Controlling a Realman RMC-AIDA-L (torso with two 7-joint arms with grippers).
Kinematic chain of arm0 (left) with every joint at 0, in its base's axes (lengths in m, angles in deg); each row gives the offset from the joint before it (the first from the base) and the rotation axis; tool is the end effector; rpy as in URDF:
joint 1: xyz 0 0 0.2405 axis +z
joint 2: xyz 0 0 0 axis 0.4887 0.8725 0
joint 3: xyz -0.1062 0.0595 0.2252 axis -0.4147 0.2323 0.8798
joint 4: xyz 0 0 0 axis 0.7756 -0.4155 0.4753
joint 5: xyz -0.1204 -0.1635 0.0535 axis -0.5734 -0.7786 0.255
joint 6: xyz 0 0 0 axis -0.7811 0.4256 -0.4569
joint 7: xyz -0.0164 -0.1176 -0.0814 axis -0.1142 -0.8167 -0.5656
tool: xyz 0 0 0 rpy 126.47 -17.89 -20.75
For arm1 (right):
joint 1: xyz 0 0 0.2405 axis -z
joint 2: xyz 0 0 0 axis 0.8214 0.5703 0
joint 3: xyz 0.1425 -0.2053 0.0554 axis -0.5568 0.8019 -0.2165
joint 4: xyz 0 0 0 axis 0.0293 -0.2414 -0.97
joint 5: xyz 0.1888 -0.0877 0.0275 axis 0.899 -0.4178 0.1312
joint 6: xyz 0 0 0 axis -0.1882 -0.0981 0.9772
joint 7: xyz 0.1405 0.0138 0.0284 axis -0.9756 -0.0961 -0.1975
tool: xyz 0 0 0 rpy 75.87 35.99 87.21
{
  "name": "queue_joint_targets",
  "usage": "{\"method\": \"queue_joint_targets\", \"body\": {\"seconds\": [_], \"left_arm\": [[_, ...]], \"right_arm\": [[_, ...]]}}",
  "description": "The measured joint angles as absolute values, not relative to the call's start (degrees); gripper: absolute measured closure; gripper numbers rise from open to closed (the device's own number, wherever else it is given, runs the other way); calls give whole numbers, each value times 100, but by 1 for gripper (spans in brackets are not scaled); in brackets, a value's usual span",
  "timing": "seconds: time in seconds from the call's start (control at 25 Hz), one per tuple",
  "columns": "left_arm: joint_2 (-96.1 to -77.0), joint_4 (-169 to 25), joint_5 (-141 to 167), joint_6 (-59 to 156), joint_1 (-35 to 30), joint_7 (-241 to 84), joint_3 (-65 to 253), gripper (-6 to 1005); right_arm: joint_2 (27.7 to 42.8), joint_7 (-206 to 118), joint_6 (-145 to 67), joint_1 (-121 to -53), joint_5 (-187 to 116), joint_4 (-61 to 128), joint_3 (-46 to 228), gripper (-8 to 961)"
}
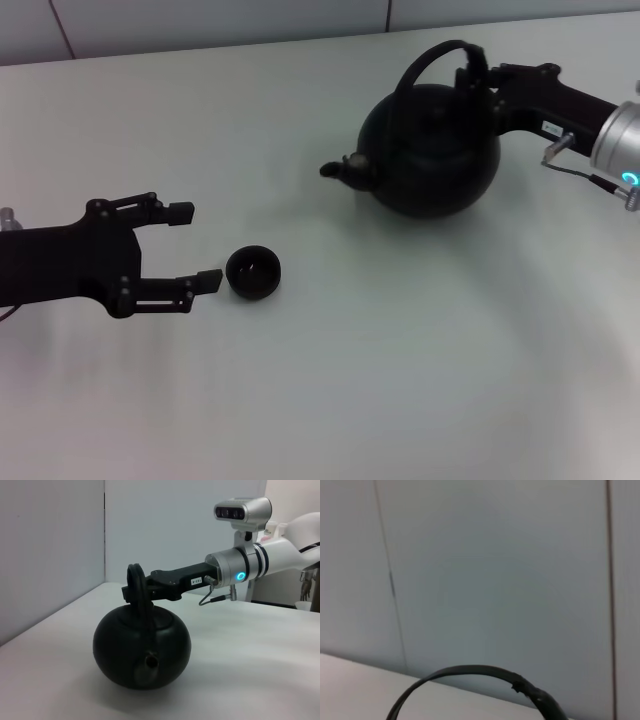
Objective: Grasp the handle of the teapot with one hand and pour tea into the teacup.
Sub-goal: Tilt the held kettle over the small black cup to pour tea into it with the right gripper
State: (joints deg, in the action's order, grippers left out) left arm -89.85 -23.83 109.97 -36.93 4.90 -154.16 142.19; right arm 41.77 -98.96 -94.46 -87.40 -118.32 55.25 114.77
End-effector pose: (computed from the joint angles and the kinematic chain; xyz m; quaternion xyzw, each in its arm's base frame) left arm -0.2490 0.3119 0.0110 -0.9689 -0.0988 -0.2030 0.1012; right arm 0.2980 0.3797 0.0089 -0.8509 0.2294 0.2625 0.3930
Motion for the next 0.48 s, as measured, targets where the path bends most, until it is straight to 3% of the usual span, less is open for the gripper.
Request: {"method": "queue_joint_targets", "body": {"seconds": [0.48], "left_arm": [[-8983,-2383,10997,-3636,485,-15416,14214,136]], "right_arm": [[4173,-10116,-9413,-8830,-11821,6184,12562,855]]}}
